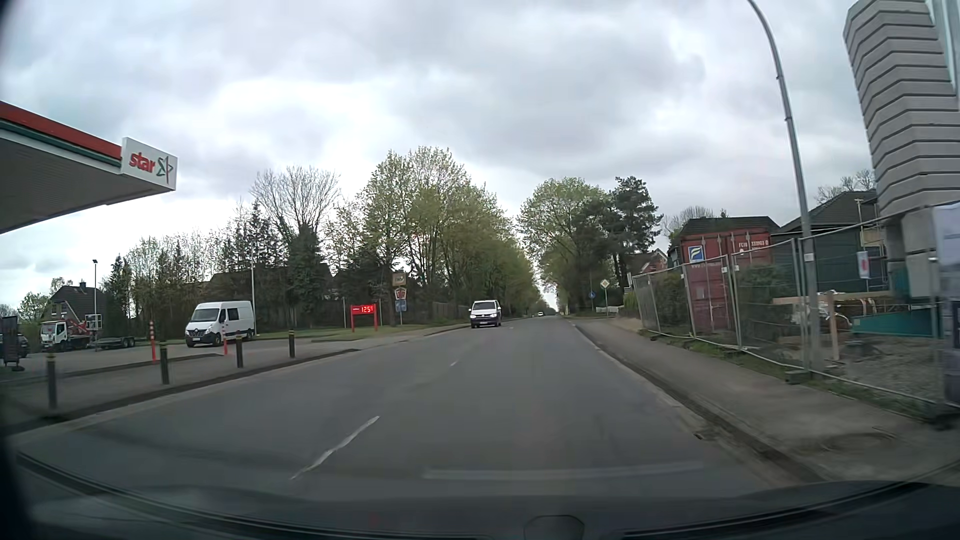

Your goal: Follow the waypoints while adhering to traffic rules and regulations

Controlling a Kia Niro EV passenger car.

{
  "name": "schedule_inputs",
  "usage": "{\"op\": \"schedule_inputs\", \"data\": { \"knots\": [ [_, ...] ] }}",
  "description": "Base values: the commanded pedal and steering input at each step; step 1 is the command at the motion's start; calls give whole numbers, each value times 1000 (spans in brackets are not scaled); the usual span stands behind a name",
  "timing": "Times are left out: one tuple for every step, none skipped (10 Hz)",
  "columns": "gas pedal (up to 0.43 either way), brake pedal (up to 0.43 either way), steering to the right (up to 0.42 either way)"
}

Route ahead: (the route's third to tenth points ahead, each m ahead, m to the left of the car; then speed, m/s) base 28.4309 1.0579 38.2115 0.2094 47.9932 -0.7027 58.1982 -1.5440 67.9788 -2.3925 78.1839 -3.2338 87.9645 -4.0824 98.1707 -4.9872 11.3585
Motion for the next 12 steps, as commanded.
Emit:
{"op": "schedule_inputs", "data": {
  "knots": [
    [197, 0, 12],
    [197, 0, 12],
    [197, 0, 12],
    [197, 0, 12],
    [197, 0, 11],
    [197, 0, 10],
    [197, 0, 11],
    [197, 0, 10],
    [197, 0, 10],
    [197, 0, 14],
    [197, 0, 16],
    [197, 0, 16]
  ]
}}
